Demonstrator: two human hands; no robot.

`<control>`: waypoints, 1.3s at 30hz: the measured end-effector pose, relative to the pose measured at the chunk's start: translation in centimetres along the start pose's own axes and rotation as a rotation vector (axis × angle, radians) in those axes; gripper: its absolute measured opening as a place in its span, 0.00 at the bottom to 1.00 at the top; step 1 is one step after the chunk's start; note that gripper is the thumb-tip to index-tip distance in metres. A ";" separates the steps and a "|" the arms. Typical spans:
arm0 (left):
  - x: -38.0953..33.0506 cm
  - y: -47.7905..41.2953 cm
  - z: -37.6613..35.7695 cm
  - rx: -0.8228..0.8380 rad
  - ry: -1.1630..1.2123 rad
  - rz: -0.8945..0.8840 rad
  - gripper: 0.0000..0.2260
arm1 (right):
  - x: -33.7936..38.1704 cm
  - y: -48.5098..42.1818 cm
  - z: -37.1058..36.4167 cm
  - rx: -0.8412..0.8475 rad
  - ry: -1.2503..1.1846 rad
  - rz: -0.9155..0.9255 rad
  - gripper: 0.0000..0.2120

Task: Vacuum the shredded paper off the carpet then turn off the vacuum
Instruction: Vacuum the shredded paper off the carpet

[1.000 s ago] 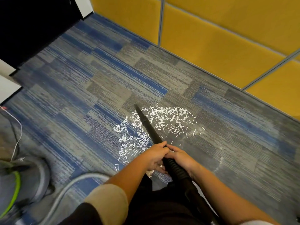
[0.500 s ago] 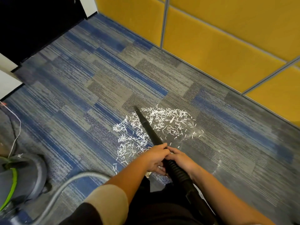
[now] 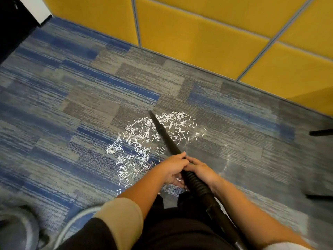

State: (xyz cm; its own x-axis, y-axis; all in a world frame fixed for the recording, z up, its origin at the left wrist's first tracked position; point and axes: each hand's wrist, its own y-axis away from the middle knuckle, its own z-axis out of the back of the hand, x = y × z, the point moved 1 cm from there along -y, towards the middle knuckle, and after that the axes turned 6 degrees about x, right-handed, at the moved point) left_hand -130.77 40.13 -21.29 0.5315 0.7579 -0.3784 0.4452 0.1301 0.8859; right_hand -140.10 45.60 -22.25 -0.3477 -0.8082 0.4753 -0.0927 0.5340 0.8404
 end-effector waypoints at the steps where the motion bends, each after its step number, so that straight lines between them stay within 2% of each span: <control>1: -0.1 -0.2 -0.1 0.006 -0.009 0.010 0.24 | 0.0 0.0 0.2 -0.003 -0.010 -0.001 0.23; 13: -0.8 -0.3 -0.2 -0.001 -0.089 0.006 0.24 | 0.2 -0.5 0.7 -0.037 0.032 -0.004 0.26; 18: -0.8 -0.1 0.0 -0.007 -0.067 -0.001 0.25 | 0.3 -0.4 0.4 -0.040 0.026 0.000 0.23; 27: -0.2 0.5 0.2 0.000 -0.039 0.017 0.25 | 0.0 0.0 -0.6 0.006 0.007 -0.018 0.24; 39: -0.2 0.4 -0.3 0.010 -0.049 0.036 0.26 | -0.5 0.7 0.0 -0.014 -0.026 0.001 0.25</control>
State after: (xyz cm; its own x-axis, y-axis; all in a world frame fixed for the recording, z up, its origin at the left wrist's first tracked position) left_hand -130.95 40.26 -20.81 0.5815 0.7298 -0.3596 0.4323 0.0973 0.8965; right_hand -139.97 46.38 -21.86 -0.3723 -0.8008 0.4691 -0.0792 0.5310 0.8436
